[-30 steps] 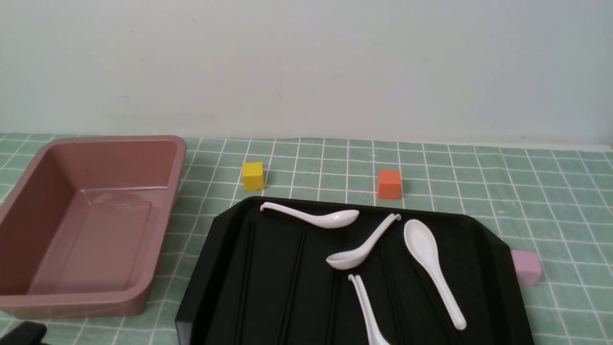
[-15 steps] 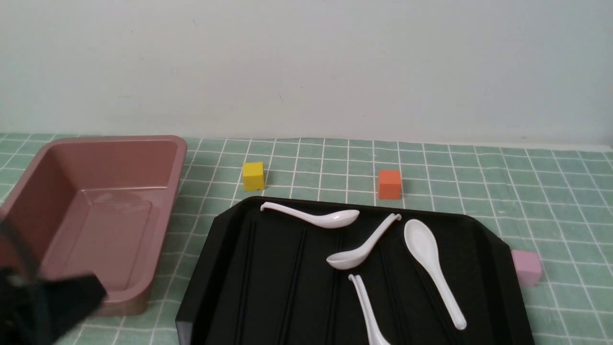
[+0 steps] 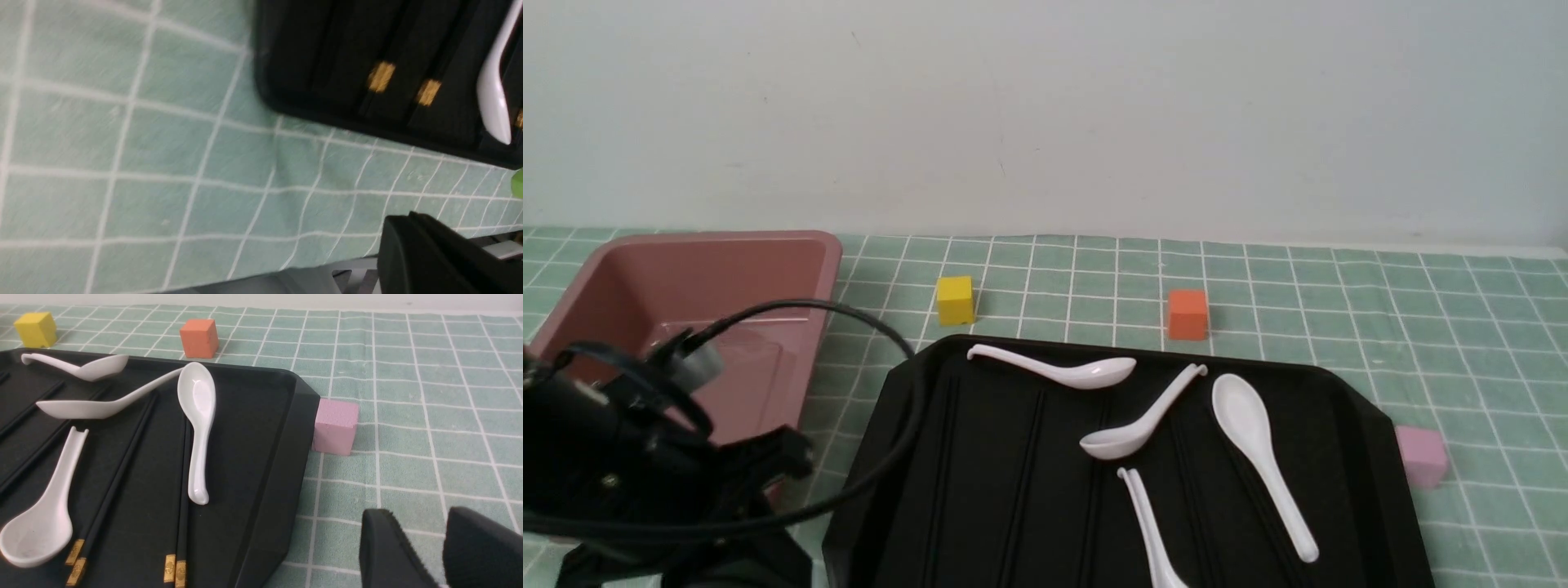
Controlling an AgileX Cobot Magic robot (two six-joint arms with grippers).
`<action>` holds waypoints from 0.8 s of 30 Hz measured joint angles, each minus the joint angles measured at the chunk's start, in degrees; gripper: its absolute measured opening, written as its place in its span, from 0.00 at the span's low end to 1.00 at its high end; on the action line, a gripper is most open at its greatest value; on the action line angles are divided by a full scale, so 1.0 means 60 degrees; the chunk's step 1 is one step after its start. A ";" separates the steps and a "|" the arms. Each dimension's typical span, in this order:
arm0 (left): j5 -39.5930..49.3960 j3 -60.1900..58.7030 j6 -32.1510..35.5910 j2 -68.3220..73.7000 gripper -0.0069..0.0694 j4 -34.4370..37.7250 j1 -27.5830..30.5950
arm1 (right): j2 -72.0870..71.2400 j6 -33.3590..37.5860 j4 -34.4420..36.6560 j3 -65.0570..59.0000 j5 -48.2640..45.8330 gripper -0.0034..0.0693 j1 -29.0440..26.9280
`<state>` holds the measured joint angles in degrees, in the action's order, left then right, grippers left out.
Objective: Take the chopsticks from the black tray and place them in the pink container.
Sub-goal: 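Reach over to the black tray and grasp a pair of chopsticks with the left gripper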
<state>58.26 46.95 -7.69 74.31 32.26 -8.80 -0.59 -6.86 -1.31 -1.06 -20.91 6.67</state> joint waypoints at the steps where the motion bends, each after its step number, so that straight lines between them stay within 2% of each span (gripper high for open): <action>1: -0.0075 0.0145 -0.0210 0.0059 0.07 -0.0135 -0.0286 | 0.0000 0.0000 0.0000 0.0000 0.0000 0.38 0.0000; 4: -0.0453 0.0856 -0.1412 0.0642 0.08 -0.1193 -0.1953 | 0.0000 0.0000 0.0000 0.0000 0.0000 0.38 0.0000; 7: -0.0635 0.1474 -0.2660 0.1392 0.10 -0.2552 -0.3063 | 0.0000 0.0000 0.0000 0.0000 0.0000 0.38 0.0000; 8: -0.0722 0.1752 -0.3397 0.1898 0.13 -0.3408 -0.3533 | 0.0000 0.0000 0.0000 0.0000 0.0000 0.38 0.0000; 12: -0.1148 0.2100 -0.4635 0.3025 0.22 -0.5044 -0.3993 | 0.0000 0.0000 0.0000 0.0000 0.0000 0.38 0.0000; 15: -0.1407 0.2266 -0.4886 0.3893 0.30 -0.5580 -0.4022 | 0.0000 0.0000 0.0000 0.0000 0.0000 0.38 0.0000; 18: -0.1685 0.2488 -0.4906 0.4697 0.38 -0.5784 -0.4022 | 0.0000 0.0000 0.0000 0.0000 0.0000 0.38 0.0000; 24: -0.2227 0.2719 -0.4896 0.5502 0.43 -0.5794 -0.4022 | 0.0000 0.0000 0.0000 0.0000 0.0000 0.38 0.0000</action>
<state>44.90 63.27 -37.07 107.32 -2.51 -32.93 -0.59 -6.86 -1.31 -1.06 -20.91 6.67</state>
